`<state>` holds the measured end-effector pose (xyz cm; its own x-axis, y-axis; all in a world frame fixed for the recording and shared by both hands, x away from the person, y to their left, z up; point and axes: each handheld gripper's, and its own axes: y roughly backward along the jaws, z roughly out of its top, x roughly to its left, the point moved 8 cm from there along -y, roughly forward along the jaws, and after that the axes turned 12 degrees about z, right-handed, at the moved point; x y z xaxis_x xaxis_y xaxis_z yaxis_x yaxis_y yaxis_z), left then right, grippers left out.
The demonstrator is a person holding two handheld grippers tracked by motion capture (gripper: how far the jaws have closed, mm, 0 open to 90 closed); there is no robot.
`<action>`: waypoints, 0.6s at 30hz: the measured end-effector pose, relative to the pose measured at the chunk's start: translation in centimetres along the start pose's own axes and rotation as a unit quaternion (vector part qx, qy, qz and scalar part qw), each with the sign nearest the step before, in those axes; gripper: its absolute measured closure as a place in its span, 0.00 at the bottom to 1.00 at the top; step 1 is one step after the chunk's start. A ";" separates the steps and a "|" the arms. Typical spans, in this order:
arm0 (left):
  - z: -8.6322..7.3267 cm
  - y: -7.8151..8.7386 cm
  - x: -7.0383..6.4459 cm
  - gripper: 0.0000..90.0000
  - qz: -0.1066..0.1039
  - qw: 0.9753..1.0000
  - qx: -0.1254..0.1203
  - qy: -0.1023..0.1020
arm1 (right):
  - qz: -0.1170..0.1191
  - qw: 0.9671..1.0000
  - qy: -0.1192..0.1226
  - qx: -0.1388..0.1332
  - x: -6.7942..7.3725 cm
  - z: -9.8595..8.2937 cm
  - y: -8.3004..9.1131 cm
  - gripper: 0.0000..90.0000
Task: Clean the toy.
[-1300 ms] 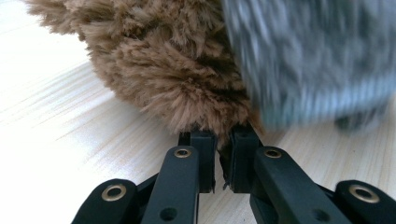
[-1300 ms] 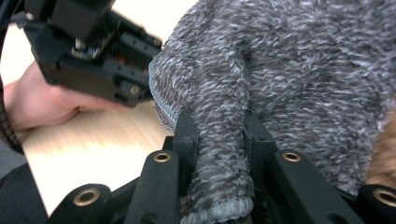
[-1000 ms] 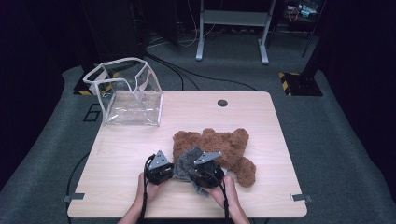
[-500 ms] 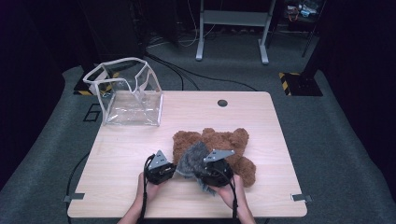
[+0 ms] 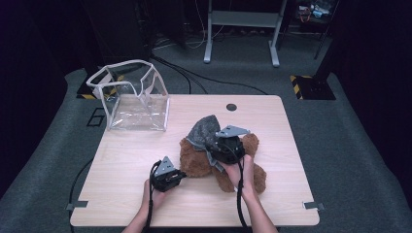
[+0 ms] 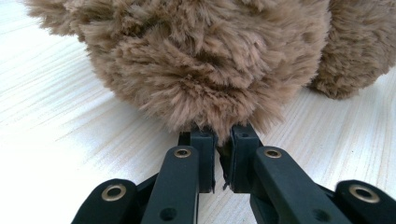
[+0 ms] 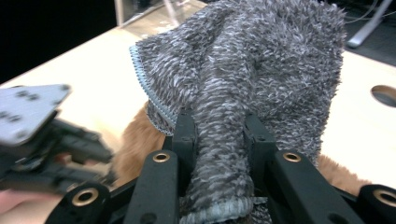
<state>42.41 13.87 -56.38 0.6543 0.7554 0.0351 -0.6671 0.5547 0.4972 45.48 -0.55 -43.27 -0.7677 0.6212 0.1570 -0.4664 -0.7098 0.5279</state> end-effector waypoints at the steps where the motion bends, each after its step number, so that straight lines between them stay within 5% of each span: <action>1: 0.0 0.0 0.0 0.93 0.000 1.000 0.000 0.000 | -0.006 1.000 0.002 -0.001 -0.2 0.1 -0.4 0.79; 7: 0.0 0.0 0.0 0.93 0.003 1.000 -0.001 0.000 | -0.002 1.000 -0.002 0.023 -0.3 -0.8 -2.7 0.79; 18: 0.0 0.0 0.0 0.93 0.000 1.000 -0.001 0.004 | 0.019 0.999 0.024 0.037 2.3 -2.2 -2.3 0.79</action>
<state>42.43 13.81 -56.38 0.6516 0.7581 0.0271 -0.6677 0.5562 0.4948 43.79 1.75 -45.94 -0.8053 0.5762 0.1394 -0.4035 -0.7050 0.5832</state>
